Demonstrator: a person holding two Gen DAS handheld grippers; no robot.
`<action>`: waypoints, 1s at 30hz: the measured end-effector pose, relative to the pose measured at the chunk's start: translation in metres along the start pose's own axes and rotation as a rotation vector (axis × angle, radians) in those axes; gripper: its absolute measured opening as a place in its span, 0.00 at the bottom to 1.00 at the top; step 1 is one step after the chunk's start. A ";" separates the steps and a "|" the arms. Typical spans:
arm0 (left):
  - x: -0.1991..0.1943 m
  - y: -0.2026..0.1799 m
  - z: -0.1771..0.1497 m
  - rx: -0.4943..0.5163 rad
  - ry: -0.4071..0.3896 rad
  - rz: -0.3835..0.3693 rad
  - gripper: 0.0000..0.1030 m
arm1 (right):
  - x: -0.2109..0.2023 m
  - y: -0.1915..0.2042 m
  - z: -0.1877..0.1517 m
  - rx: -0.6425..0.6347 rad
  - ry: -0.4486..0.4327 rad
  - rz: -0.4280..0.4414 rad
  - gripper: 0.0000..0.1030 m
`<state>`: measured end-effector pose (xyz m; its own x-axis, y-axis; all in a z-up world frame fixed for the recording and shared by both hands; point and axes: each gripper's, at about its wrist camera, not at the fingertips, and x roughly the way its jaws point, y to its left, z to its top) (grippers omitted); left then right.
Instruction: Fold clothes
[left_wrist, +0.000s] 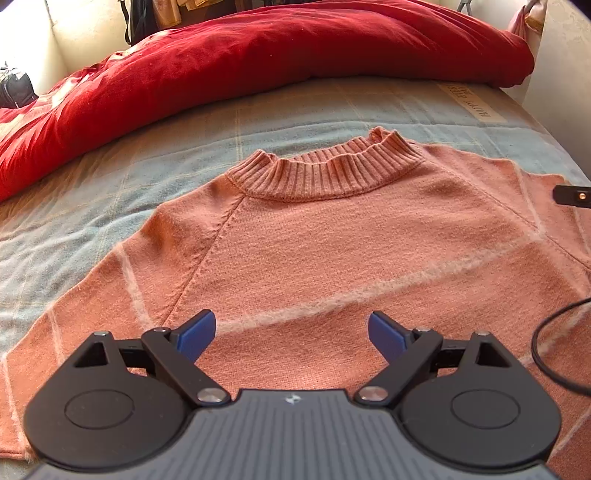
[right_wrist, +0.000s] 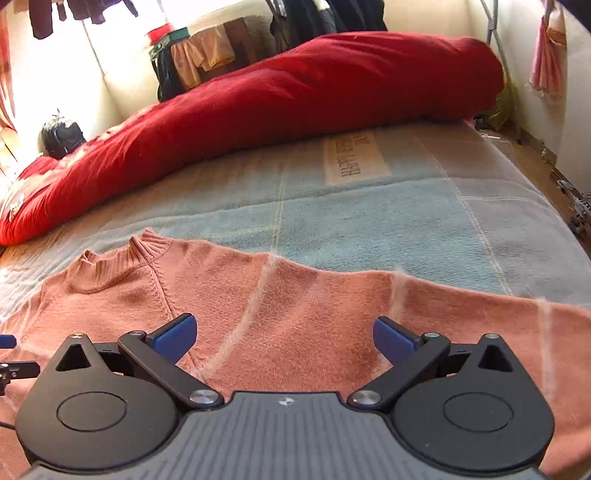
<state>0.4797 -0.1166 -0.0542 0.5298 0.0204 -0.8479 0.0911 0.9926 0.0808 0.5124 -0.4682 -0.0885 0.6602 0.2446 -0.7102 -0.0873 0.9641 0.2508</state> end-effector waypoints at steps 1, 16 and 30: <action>0.001 0.000 -0.001 -0.002 0.004 0.000 0.87 | 0.012 0.000 0.001 -0.015 0.021 -0.015 1.00; 0.004 -0.001 -0.008 -0.019 0.034 0.009 0.87 | -0.047 -0.046 -0.033 0.093 -0.082 -0.190 1.00; 0.008 -0.017 0.002 -0.002 0.062 0.005 0.87 | -0.073 -0.119 -0.049 0.271 -0.115 -0.272 1.00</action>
<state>0.4837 -0.1339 -0.0613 0.4770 0.0331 -0.8783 0.0864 0.9927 0.0844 0.4381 -0.5960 -0.0983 0.7130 -0.0437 -0.6999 0.2917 0.9261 0.2394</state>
